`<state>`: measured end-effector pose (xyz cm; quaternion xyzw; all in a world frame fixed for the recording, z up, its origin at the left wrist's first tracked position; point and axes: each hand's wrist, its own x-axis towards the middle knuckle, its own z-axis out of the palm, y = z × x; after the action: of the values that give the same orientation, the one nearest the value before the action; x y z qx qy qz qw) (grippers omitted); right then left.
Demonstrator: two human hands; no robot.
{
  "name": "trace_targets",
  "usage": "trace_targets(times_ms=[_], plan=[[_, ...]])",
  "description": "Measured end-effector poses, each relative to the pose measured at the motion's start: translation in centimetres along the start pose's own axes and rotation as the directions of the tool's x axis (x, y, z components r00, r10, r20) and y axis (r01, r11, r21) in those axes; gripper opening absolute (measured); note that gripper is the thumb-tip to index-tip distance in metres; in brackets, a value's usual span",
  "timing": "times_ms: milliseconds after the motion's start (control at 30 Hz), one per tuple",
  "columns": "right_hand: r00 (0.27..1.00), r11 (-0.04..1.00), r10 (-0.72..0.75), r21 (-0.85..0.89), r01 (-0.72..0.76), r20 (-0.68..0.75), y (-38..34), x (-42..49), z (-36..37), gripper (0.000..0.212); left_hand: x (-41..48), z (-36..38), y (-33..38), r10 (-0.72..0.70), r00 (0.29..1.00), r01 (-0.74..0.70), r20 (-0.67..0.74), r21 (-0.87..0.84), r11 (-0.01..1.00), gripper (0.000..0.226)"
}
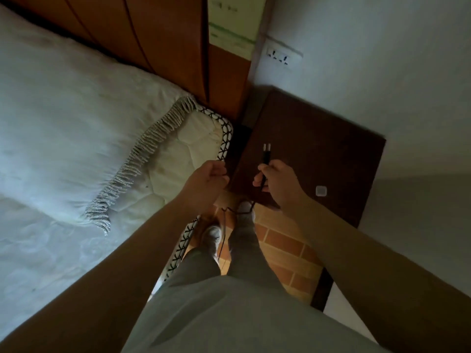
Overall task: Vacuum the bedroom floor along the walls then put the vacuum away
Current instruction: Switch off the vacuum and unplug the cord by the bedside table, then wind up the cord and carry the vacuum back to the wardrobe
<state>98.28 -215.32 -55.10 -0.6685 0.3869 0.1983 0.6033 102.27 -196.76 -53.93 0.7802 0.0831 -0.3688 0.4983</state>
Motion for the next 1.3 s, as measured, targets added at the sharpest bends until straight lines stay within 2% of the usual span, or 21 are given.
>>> trace_targets(times_ms=[100,233,333,433,533,633,767,900,1033,1133,1233,1300], plan=[[0.996,1.0,-0.008,-0.015,0.006,-0.087,3.1,-5.2,0.0,0.01,-1.7,-0.6,-1.7,0.014,0.997,-0.017,0.082,0.033,0.999,0.04],[0.99,0.983,0.026,-0.176,-0.05,-0.138,7.2,-10.3,-0.9,0.022,-3.2,-0.5,-2.8,0.065,0.975,-0.088,0.214,0.1,0.991,0.041],[0.974,0.98,0.006,-0.193,-0.05,-0.225,9.4,-13.9,-2.3,0.022,-4.3,1.0,-2.7,0.107,0.941,-0.163,0.322,0.152,0.975,0.041],[0.943,0.988,0.007,-0.145,-0.058,-0.332,10.6,-17.4,-3.7,0.026,-5.4,3.4,-2.5,0.145,0.873,-0.263,0.466,0.199,0.944,0.042],[0.9,0.982,0.01,-0.165,-0.09,-0.435,11.6,-20.5,-5.2,0.02,-6.8,6.5,-2.5,0.157,0.796,-0.36,0.584,0.249,0.899,0.04],[0.846,0.981,0.056,-0.127,-0.144,-0.53,14.1,-23.5,-6.4,0.018,-8.6,9.6,-2.3,0.15,0.692,-0.455,0.707,0.265,0.85,0.042],[0.751,0.985,0.143,0.022,-0.168,-0.645,18.3,-28.0,-6.4,0.019,-11.7,13.5,-2.8,0.106,0.539,-0.583,0.835,0.279,0.763,0.042],[0.655,0.983,0.168,0.075,-0.169,-0.737,22.1,-32.7,-5.4,0.018,-15.3,17.2,-3.9,0.016,0.417,-0.645,0.909,0.284,0.709,0.042],[0.589,0.954,0.225,0.052,-0.295,-0.776,26.5,-36.3,-4.7,0.019,-19.5,20.7,-5.1,-0.08,0.307,-0.7,0.948,0.281,0.657,0.044],[0.525,0.95,0.249,0.099,-0.297,-0.814,29.0,-38.3,-4.2,0.019,-22.5,22.9,-6.2,-0.148,0.276,-0.708,0.95,0.305,0.637,0.042],[0.457,0.959,0.265,0.184,-0.215,-0.849,30.7,-39.7,-4.2,0.017,-24.8,24.5,-6.8,-0.197,0.26,-0.726,0.945,0.326,0.606,0.039],[0.436,0.96,0.277,0.229,-0.16,-0.856,31.6,-40.1,-4.7,0.017,-26.0,25.4,-7.0,-0.22,0.255,-0.741,0.942,0.336,0.581,0.038]])
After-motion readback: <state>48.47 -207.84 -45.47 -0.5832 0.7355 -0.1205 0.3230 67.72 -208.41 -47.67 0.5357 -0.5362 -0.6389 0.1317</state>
